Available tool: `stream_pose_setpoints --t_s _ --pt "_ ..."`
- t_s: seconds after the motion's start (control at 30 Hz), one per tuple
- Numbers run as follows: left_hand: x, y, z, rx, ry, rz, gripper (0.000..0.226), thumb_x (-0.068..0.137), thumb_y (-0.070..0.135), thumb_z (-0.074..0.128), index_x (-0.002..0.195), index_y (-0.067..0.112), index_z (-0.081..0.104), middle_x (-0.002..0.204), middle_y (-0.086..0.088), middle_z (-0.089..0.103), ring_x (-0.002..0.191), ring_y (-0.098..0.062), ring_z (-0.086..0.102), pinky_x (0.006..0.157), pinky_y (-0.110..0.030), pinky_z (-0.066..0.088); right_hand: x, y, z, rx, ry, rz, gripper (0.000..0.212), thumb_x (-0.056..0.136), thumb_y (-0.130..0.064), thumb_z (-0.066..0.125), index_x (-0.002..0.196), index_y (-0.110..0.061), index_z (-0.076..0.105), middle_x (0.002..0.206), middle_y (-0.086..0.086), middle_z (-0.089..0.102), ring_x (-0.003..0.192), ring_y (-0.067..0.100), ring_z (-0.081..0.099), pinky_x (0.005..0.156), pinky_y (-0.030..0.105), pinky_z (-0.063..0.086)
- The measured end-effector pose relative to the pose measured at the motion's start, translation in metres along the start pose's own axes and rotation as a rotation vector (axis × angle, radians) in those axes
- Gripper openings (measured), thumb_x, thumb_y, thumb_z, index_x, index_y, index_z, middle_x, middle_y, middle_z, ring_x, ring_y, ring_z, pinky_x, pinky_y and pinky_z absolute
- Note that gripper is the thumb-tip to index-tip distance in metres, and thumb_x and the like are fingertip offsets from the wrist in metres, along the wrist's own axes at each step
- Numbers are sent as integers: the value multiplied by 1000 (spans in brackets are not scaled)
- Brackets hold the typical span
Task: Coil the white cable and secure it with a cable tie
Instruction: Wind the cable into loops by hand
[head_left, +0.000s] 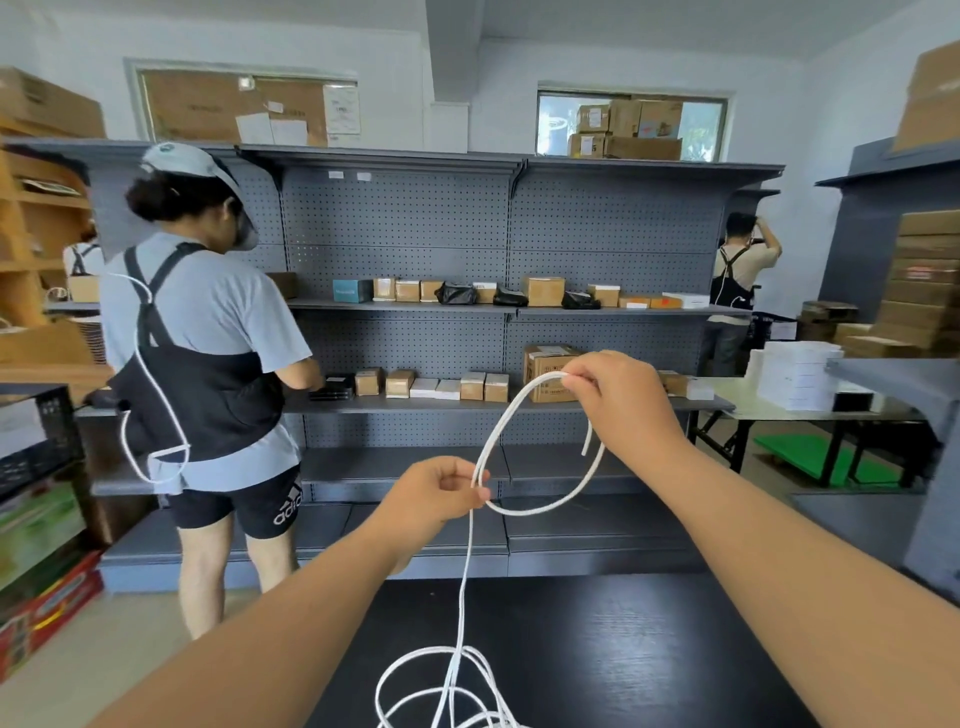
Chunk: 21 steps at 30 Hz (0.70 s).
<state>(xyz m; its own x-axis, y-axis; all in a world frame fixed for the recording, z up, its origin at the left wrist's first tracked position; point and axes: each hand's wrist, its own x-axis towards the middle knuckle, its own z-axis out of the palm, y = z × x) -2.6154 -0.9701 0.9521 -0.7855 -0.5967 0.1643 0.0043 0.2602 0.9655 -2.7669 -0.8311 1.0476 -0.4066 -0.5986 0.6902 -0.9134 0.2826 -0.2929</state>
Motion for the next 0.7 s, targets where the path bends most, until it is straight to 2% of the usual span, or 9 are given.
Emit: stream_pose_setpoints --t_s 0.1,0.23,0.37,0.47,0.53,0.7 --pt "5 1 -5 19 67 38 9 84 6 66 86 15 67 85 -7 68 80 -17 63 90 -36 49 -4 5 4 55 64 49 20 93 -18 52 96 -11 70 93 5 68 83 15 54 68 21 32" --pt "13 9 -8 68 214 97 7 87 7 62 88 13 66 80 -6 66 72 -14 62 81 -37 52 -10 8 9 152 108 149 18 93 -17 53 95 -9 69 87 1 65 80 12 52 67 22 34" --pt "20 24 -15 73 383 144 5 87 5 61 91 8 64 78 -8 66 65 -15 61 73 -33 55 -18 13 20 296 99 282 16 92 -17 55 97 -10 68 86 1 64 80 15 57 70 26 42" --pt "25 38 -21 230 449 210 5 87 10 62 85 14 64 77 -4 66 66 -17 62 75 -33 55 -22 16 30 442 55 421 12 91 -16 56 95 -15 66 82 -2 64 74 17 61 78 37 54" --pt "27 50 -25 374 458 269 8 87 12 63 83 19 63 75 -1 65 65 -15 61 72 -29 52 -24 18 36 546 21 506 8 91 -14 56 88 -16 63 80 -2 64 69 14 61 81 40 56" --pt "32 78 -33 575 432 341 8 87 15 63 92 12 69 79 0 66 76 -16 61 78 -31 53 -23 17 37 638 -103 603 12 91 -13 55 95 -7 64 90 7 66 69 12 60 66 23 54"
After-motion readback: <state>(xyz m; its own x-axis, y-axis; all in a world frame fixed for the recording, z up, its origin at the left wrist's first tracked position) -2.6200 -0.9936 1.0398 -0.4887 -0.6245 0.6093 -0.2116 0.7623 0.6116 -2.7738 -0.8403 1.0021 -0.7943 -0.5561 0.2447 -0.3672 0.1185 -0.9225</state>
